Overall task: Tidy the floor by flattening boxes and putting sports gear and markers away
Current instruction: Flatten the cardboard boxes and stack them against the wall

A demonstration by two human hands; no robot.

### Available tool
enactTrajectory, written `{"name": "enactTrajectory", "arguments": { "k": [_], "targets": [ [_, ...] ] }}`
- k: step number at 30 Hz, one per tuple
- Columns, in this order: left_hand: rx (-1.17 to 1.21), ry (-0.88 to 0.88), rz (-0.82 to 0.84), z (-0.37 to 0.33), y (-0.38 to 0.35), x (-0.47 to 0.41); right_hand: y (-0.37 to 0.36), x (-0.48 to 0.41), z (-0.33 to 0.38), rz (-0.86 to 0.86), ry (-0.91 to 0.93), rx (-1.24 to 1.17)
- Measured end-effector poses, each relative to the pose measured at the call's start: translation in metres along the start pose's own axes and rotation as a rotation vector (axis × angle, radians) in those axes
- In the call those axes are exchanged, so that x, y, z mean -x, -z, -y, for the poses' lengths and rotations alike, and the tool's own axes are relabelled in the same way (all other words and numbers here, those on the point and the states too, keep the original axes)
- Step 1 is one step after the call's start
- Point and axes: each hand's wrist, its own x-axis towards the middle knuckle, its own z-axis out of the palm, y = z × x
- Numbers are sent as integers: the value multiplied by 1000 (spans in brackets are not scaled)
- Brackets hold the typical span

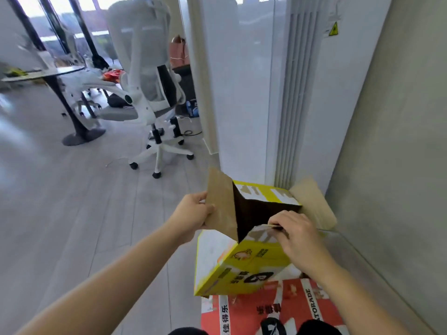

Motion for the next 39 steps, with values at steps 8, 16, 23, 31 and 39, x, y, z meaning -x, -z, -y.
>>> {"name": "enactTrajectory", "arguments": {
  "k": [8, 16, 23, 31, 39],
  "targets": [
    [6, -16, 97, 57, -24, -38, -51, 40, -62, 66, -208, 103],
    [-274, 226, 370, 157, -102, -75, -92, 130, -120, 204, -753, 287],
    [-711, 30, 342, 184, -88, -91, -87, 134, -110, -30, -698, 384],
    [-1102, 58, 119, 258, -3, -105, -174, 89, -64, 383, -270, 366],
    [-637, 426, -115, 325, 47, -101, -222, 95, -83, 783, -291, 399]
  ]
}}
